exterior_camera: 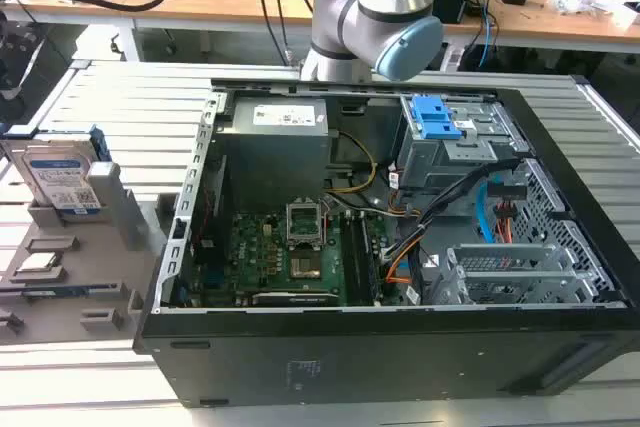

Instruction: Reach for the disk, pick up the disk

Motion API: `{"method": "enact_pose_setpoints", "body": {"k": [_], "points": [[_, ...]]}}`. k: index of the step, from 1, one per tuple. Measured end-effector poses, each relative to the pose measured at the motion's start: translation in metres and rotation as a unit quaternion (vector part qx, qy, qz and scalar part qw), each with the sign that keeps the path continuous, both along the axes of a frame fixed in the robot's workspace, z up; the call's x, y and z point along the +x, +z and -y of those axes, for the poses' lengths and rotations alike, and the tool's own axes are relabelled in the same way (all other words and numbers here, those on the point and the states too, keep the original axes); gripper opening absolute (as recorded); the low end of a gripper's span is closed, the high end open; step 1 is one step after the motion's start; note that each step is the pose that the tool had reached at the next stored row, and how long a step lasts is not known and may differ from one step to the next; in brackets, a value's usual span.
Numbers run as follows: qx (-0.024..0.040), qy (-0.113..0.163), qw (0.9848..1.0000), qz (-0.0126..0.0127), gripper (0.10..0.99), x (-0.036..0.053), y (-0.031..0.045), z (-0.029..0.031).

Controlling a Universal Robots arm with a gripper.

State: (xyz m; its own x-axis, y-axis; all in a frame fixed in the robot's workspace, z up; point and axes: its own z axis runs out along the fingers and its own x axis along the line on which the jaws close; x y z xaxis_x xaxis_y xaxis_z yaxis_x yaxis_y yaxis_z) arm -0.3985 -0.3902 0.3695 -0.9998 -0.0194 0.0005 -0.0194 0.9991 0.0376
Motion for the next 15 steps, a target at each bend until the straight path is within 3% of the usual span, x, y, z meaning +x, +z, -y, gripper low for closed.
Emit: {"method": "enact_pose_setpoints", "body": {"k": [3,9,14,15], "points": [[0.0,0.058,0.9983,0.0,0.106,0.0,0.0,0.0],[0.0,0.104,0.9946,0.0,0.106,0.0,0.0,0.0],[0.0,0.142,0.9899,0.0,0.106,0.0,0.0,0.0],[0.0,0.152,0.9883,0.0,0.106,0.0,0.0,0.0]]}}
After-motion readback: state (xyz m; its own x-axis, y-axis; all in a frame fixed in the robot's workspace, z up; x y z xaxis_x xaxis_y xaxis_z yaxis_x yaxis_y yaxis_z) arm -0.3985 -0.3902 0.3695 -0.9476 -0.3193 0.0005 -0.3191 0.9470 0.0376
